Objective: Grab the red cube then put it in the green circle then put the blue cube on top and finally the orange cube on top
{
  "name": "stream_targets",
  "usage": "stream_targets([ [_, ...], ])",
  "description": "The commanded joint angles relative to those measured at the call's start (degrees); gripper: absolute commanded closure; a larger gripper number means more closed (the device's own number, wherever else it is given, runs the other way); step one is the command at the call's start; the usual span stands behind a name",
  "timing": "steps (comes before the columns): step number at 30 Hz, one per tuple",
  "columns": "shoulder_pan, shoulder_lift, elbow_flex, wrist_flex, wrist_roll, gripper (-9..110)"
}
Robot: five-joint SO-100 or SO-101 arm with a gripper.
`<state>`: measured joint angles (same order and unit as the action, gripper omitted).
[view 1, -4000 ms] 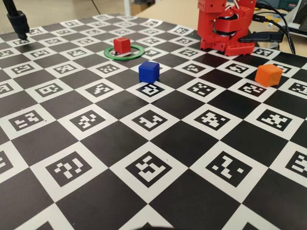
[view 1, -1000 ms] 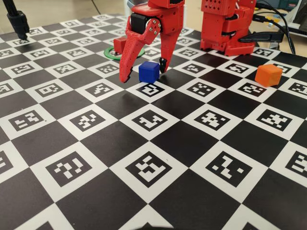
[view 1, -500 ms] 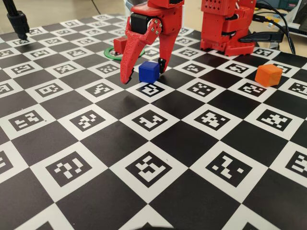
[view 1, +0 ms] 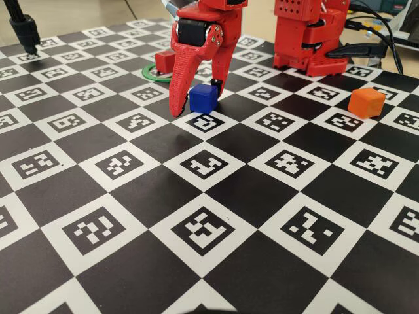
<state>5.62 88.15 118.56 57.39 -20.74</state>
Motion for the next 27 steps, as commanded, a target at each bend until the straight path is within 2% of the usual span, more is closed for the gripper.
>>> stream_targets([
  [1,0.53,1.32,-0.26,-0.53,-2.81,51],
  [12,0.53,1.41,-0.44,-2.11,-8.44,51],
  [27,0.62,1.49,-0.26,-2.81,-10.37,53],
])
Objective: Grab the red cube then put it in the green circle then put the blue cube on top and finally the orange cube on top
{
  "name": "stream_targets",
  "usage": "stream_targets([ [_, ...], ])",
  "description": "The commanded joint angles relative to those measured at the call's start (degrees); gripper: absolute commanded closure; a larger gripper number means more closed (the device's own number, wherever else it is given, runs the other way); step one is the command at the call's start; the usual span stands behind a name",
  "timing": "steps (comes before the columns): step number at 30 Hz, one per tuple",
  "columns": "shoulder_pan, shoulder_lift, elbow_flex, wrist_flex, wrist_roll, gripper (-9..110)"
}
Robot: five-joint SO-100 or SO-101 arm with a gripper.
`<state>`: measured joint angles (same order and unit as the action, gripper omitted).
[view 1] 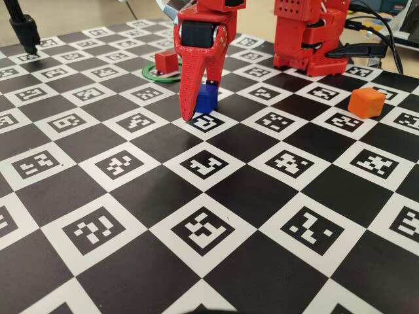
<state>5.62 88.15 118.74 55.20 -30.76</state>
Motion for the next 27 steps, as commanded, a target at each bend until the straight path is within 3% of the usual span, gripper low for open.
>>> stream_targets([
  [1,0.62,1.49,-0.35,-0.7,-0.35,54],
  [3,0.53,1.58,-0.35,-0.88,-0.44,61],
  [6,0.26,1.58,-0.26,-1.14,-0.18,81],
  [9,0.35,1.67,-0.18,-1.67,0.26,90],
  [27,-0.44,4.31,0.35,-1.32,1.14,91],
])
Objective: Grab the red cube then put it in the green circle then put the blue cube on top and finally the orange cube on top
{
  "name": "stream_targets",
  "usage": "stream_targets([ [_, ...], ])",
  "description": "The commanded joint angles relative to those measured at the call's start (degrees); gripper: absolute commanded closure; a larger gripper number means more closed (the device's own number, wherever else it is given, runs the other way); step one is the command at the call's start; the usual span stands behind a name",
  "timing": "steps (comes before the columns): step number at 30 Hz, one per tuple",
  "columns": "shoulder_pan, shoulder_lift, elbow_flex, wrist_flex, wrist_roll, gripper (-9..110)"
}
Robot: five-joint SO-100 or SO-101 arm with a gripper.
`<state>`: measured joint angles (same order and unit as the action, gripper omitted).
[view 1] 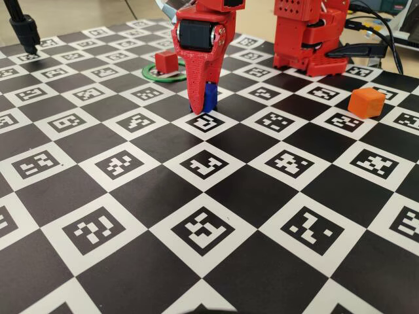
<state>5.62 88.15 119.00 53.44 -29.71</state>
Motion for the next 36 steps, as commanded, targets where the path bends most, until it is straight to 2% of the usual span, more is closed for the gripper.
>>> stream_targets([
  [1,-0.44,4.75,-0.09,0.88,0.09,91],
  [8,-0.09,8.35,-5.1,8.17,1.05,91],
  [26,6.59,10.11,-33.75,35.95,2.9,91],
  [36,14.68,10.02,-40.87,42.45,1.14,92],
])
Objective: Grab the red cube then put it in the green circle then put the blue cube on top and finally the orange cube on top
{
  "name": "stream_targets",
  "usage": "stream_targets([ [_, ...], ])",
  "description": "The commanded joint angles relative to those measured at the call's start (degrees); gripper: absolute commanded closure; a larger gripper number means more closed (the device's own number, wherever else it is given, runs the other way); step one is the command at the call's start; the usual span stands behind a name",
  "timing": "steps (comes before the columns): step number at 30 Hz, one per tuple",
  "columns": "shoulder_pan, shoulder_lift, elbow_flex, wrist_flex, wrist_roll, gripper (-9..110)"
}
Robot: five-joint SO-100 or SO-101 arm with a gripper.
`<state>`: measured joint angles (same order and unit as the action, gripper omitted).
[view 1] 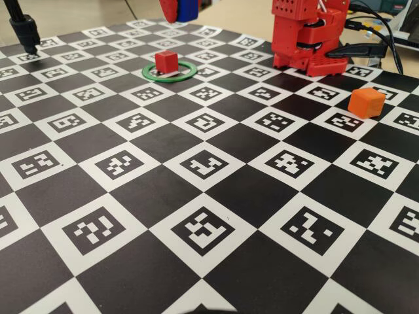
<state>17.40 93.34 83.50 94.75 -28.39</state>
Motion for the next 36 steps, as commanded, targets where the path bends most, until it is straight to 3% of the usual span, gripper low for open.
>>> stream_targets([
  [1,3.96,4.83,-5.54,1.32,-0.35,92],
  [18,22.94,-0.44,-7.38,0.0,-7.56,92],
  [36,26.72,-0.35,0.0,-6.24,-13.89,92],
])
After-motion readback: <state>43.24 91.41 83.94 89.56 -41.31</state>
